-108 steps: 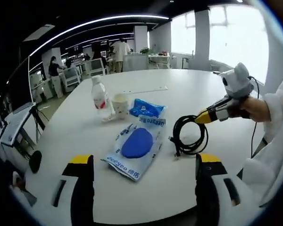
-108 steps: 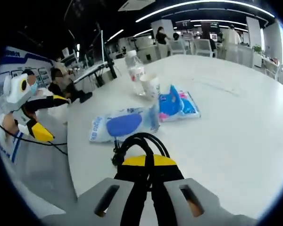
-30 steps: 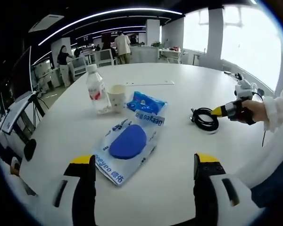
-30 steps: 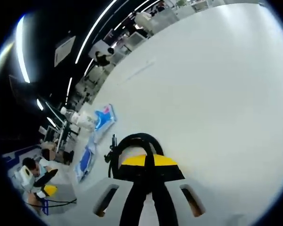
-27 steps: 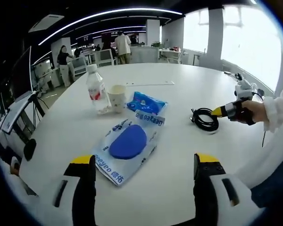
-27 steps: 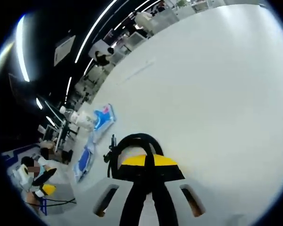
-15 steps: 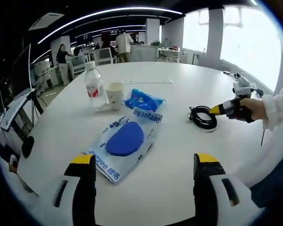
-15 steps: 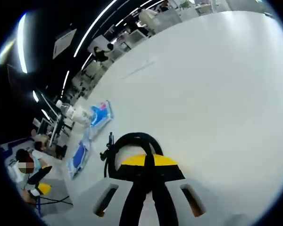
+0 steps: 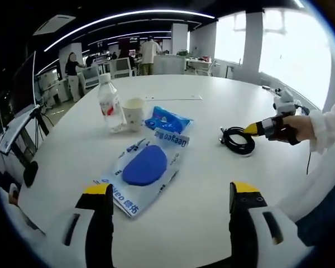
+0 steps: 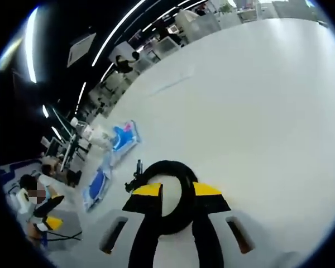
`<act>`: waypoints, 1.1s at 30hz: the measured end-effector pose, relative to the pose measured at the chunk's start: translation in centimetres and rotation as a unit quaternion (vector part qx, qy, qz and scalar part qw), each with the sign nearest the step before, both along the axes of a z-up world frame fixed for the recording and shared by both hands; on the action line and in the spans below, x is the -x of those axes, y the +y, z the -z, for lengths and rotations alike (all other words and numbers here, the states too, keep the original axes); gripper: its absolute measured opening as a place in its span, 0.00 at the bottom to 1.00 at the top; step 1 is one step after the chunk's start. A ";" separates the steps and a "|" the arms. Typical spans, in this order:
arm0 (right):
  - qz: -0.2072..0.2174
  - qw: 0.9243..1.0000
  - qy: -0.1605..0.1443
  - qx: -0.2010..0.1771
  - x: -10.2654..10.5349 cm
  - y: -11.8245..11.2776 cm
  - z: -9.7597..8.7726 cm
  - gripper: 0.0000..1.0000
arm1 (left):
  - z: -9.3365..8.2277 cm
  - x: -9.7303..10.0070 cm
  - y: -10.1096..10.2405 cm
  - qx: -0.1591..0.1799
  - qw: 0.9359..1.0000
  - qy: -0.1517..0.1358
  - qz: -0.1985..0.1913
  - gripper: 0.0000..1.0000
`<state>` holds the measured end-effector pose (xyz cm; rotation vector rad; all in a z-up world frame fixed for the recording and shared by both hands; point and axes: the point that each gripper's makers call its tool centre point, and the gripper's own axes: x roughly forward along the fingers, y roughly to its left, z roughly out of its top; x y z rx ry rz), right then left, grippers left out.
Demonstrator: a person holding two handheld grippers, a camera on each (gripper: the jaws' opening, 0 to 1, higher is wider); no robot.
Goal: Arrange the tabletop items into an orderly group along one side of the table until the central work area is clear of visible clutter.
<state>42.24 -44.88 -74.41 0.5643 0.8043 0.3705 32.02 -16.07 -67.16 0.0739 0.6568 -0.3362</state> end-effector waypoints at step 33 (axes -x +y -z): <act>-0.002 0.987 -0.032 -0.159 1.2 3.1 -8.8 0.44 | -2.0 -2.1 -2.3 0.009 0.999 -0.038 0.017 0.88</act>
